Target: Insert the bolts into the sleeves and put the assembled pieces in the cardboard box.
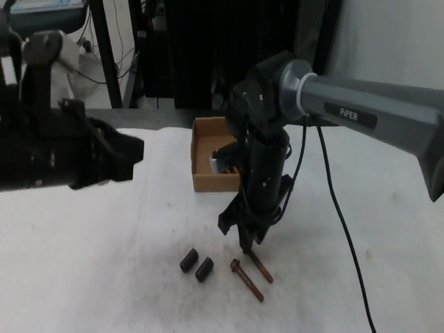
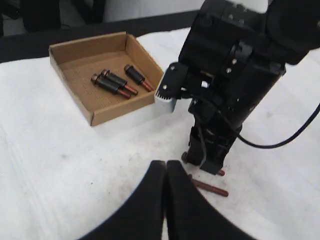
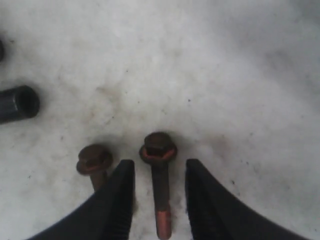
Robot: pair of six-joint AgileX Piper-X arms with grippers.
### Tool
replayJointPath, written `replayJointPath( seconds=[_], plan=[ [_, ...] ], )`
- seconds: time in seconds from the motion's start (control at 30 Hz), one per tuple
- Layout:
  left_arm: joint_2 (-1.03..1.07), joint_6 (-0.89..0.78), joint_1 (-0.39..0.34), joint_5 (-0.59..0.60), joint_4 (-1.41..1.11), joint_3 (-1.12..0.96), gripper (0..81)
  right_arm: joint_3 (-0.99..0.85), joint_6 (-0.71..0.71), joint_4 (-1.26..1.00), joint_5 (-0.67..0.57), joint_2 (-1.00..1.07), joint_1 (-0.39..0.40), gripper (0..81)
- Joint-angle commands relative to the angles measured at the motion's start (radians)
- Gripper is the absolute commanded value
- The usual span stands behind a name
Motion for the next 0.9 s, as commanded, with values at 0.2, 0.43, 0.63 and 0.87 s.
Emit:
replayJointPath(
  seconds=[0.2,0.43,0.63,0.87],
  plan=[
    [0.185,0.099,-0.078,0.030,0.100,-0.004,28.0,0.000,-0.001,-0.035,0.007,-0.009,-0.005,33.2],
    [0.310,0.105,-0.108,-0.060,0.183,-0.004,33.6,0.000,-0.012,-0.004,0.007,-0.009,-0.005,33.3],
    [0.330,0.118,-0.121,-0.102,0.193,-0.004,33.6,0.000,-0.039,0.027,0.040,-0.009,-0.005,33.3],
    [0.330,0.118,-0.121,-0.102,0.193,-0.004,33.6,0.017,-0.041,0.012,0.037,-0.009,-0.005,33.3]
  ],
)
